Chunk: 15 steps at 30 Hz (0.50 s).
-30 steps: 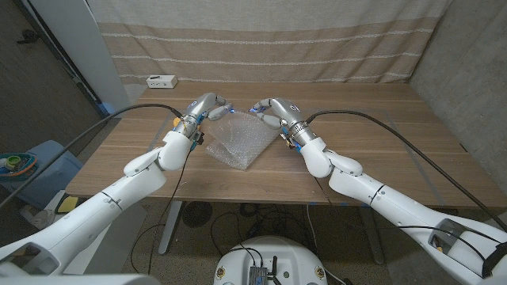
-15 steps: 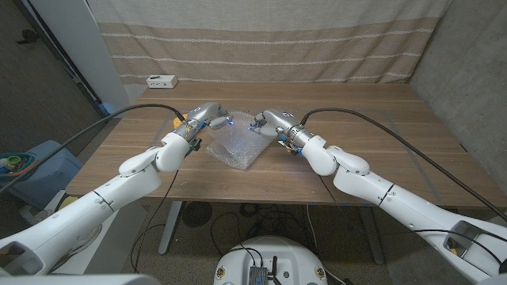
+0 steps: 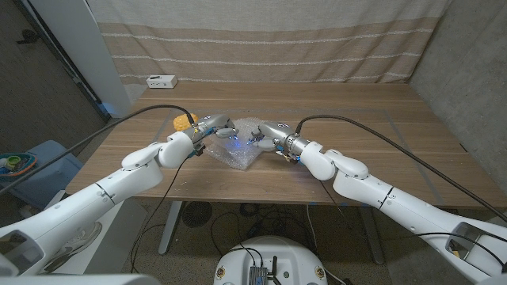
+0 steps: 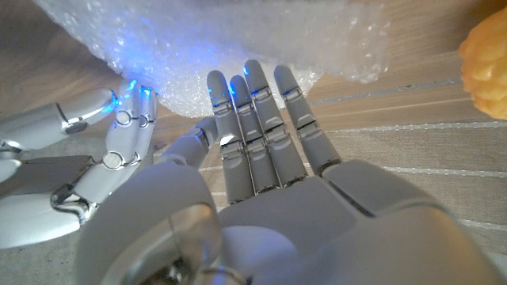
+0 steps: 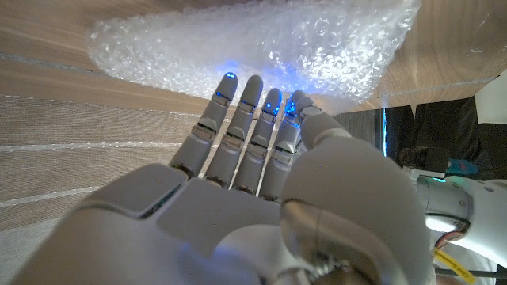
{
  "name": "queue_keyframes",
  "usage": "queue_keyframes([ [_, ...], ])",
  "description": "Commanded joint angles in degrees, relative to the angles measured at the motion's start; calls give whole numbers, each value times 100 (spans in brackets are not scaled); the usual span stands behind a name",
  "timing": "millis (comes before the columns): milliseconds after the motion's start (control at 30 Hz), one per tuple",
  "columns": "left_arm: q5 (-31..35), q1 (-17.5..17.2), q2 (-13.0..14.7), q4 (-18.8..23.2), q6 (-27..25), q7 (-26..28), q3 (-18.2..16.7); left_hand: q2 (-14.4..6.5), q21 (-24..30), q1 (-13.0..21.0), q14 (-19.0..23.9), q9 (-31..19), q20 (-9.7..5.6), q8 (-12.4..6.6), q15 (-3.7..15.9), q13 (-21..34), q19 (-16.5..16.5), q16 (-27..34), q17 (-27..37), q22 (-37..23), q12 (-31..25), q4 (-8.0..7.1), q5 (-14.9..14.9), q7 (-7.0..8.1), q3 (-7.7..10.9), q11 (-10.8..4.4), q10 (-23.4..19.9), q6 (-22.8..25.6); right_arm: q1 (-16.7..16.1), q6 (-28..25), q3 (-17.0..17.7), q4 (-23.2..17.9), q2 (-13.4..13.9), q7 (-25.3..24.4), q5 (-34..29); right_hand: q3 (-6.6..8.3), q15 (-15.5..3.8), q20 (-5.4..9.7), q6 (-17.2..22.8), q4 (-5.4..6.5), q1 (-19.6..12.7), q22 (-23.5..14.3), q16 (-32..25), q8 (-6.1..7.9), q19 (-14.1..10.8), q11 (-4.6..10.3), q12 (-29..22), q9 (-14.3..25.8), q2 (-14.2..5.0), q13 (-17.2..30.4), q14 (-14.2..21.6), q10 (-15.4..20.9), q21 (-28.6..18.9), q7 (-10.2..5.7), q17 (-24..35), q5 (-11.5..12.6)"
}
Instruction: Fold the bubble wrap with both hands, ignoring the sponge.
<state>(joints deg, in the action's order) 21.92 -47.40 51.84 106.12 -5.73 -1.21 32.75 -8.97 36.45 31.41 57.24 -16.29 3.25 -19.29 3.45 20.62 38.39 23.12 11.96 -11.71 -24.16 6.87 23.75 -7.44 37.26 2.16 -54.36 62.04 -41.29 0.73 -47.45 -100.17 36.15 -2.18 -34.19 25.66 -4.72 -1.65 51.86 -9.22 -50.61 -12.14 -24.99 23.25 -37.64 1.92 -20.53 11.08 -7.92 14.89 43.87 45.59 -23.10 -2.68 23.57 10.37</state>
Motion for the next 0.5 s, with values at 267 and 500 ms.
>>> queue_keyframes([
  [267,36,449,107,154,-701,-1356,411,-47,318,-334,482,108,-180,72,4,-77,611,-34,-174,13,103,-118,0,-66,73,91,-138,88,57,-68,-208,163,-69,76,-422,7,-434,27,-33,-9,-20,-3,0,-16,68,32,37,23,28,4,-7,-44,-39,-5,76,2],
  [500,-36,-97,165,282,-435,-83,-40,-50,189,-627,54,280,-123,586,-2,-432,53,-741,-205,89,779,-70,-89,57,479,170,406,-585,-72,-229,-104,15,-70,-293,-599,37,-485,51,-299,3,-65,0,76,-142,75,103,227,22,-4,-26,-147,-423,-82,-98,119,7],
])
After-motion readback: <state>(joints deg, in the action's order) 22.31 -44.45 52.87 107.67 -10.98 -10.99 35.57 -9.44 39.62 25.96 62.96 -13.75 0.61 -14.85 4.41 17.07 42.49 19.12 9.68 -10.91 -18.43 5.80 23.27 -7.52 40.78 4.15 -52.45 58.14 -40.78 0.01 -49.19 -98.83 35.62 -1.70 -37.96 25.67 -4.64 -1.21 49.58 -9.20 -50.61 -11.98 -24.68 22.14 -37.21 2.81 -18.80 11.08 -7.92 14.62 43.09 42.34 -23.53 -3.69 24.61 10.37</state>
